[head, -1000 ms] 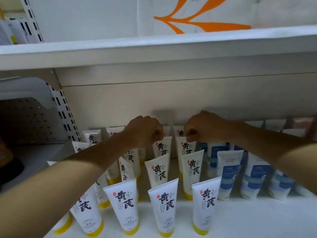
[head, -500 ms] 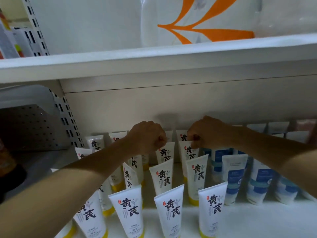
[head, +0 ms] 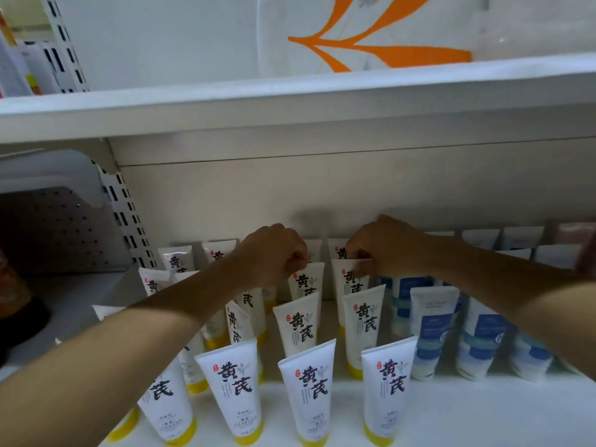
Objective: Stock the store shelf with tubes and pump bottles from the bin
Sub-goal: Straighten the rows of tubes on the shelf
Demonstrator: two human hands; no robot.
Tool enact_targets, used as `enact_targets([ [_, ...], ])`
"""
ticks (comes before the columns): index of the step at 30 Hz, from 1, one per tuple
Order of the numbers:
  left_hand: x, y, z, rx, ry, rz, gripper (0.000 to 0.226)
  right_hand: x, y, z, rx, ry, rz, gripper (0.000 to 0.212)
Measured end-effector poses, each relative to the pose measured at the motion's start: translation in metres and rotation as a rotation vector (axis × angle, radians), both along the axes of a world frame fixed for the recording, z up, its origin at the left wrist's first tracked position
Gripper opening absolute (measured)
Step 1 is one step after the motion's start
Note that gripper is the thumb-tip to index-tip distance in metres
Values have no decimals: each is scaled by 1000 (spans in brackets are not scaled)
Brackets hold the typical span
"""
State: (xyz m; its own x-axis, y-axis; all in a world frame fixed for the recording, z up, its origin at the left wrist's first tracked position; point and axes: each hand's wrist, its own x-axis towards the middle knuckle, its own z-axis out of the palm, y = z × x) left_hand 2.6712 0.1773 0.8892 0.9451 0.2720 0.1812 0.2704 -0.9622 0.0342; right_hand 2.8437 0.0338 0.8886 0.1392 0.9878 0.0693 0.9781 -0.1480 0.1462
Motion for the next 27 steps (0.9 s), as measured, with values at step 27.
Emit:
enact_targets([
  [27, -56, -39, 20, -114, -105, -25, 30, -24, -55, 23, 227, 145, 163, 33],
])
